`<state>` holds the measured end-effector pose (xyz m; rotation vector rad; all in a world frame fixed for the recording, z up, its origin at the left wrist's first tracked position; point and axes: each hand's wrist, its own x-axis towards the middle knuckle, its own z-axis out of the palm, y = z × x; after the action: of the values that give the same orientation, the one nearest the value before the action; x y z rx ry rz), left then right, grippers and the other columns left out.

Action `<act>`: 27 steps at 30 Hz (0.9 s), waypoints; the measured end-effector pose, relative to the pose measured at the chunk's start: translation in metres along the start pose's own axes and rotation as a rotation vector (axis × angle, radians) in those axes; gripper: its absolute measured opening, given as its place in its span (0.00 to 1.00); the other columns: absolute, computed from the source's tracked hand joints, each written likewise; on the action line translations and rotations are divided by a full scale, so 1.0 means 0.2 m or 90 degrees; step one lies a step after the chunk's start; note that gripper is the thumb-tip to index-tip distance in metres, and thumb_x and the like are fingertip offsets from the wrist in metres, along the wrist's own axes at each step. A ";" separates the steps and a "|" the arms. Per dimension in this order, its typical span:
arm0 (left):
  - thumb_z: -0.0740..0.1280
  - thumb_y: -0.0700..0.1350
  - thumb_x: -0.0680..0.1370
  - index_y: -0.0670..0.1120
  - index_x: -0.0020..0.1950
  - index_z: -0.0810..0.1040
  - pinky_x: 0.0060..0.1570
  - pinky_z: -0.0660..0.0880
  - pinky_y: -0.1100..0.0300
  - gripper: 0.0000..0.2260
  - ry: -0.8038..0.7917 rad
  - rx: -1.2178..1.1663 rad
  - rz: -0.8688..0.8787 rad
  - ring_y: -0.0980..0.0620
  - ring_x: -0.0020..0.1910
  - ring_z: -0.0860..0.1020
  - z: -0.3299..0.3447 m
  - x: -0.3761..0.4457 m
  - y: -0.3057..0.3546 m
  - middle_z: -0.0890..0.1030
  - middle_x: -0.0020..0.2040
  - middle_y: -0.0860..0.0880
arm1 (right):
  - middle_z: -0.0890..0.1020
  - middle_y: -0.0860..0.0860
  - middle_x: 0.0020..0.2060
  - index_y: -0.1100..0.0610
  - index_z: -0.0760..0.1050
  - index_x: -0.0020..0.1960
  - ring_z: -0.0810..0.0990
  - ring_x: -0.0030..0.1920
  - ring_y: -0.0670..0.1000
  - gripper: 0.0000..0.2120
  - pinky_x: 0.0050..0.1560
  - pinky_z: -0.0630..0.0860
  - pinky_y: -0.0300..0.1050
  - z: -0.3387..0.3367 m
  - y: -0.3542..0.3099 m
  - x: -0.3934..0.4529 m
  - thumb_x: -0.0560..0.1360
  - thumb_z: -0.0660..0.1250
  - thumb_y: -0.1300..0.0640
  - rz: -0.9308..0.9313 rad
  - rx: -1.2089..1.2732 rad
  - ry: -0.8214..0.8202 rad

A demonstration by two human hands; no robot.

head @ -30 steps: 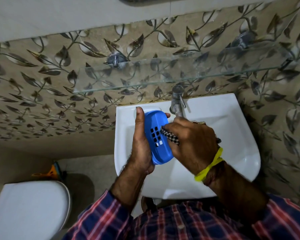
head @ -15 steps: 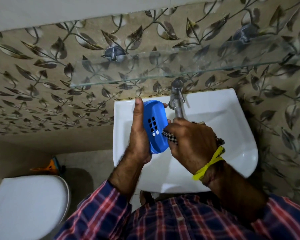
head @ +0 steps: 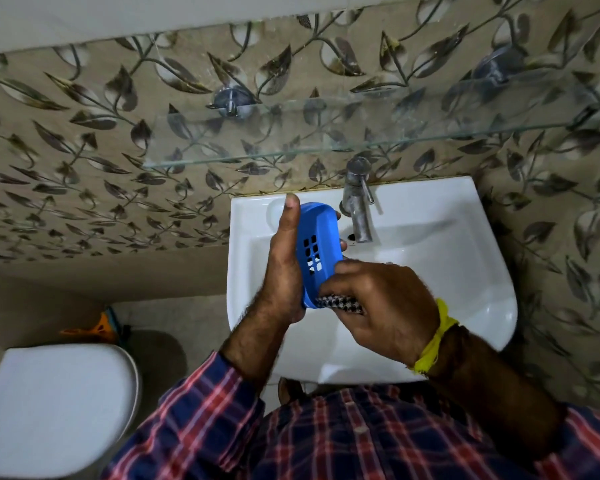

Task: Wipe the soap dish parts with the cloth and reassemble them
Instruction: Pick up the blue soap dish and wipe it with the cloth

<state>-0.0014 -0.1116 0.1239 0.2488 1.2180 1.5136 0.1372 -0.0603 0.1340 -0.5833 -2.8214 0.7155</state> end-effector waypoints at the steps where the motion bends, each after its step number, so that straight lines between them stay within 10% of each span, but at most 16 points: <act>1: 0.62 0.76 0.63 0.45 0.54 0.83 0.41 0.77 0.54 0.39 0.001 0.004 -0.003 0.44 0.35 0.79 0.00 0.00 -0.01 0.80 0.41 0.39 | 0.82 0.44 0.46 0.45 0.81 0.51 0.83 0.42 0.54 0.11 0.39 0.80 0.49 0.00 0.02 -0.01 0.70 0.70 0.55 -0.001 -0.013 0.004; 6: 0.69 0.80 0.52 0.46 0.63 0.79 0.50 0.81 0.45 0.51 -0.010 0.024 -0.005 0.41 0.46 0.84 -0.04 -0.01 -0.05 0.84 0.49 0.38 | 0.75 0.42 0.35 0.43 0.81 0.47 0.80 0.35 0.49 0.06 0.33 0.76 0.49 0.00 0.16 -0.05 0.71 0.71 0.49 0.122 0.066 0.158; 10: 0.76 0.52 0.73 0.39 0.64 0.75 0.56 0.80 0.40 0.26 0.016 0.105 0.088 0.35 0.55 0.83 -0.05 -0.04 -0.05 0.81 0.57 0.32 | 0.76 0.40 0.38 0.48 0.83 0.48 0.77 0.32 0.45 0.06 0.32 0.77 0.50 0.05 0.15 -0.04 0.70 0.73 0.54 0.137 0.311 0.282; 14: 0.73 0.40 0.73 0.42 0.50 0.84 0.38 0.83 0.51 0.07 0.112 0.003 0.097 0.47 0.38 0.85 -0.09 -0.02 -0.03 0.86 0.41 0.44 | 0.81 0.51 0.40 0.57 0.83 0.48 0.82 0.36 0.45 0.07 0.37 0.81 0.43 -0.01 0.17 -0.05 0.70 0.76 0.64 0.191 0.377 0.440; 19: 0.69 0.50 0.71 0.46 0.44 0.79 0.27 0.76 0.61 0.09 0.100 -0.045 0.036 0.54 0.25 0.78 -0.02 -0.02 -0.06 0.80 0.28 0.51 | 0.84 0.50 0.39 0.53 0.84 0.48 0.83 0.31 0.54 0.07 0.28 0.80 0.54 0.01 0.11 0.01 0.71 0.76 0.61 0.164 0.444 0.399; 27: 0.71 0.46 0.74 0.50 0.35 0.82 0.23 0.68 0.67 0.08 0.070 -0.032 0.043 0.57 0.21 0.71 -0.02 0.02 -0.11 0.75 0.26 0.52 | 0.85 0.48 0.49 0.53 0.83 0.53 0.84 0.45 0.52 0.12 0.45 0.80 0.49 -0.12 -0.01 0.13 0.71 0.69 0.61 0.015 0.047 0.390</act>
<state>0.0069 -0.1146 0.1029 0.1770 1.2668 1.6330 0.1192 -0.0400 0.1580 -0.6835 -2.2181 0.5254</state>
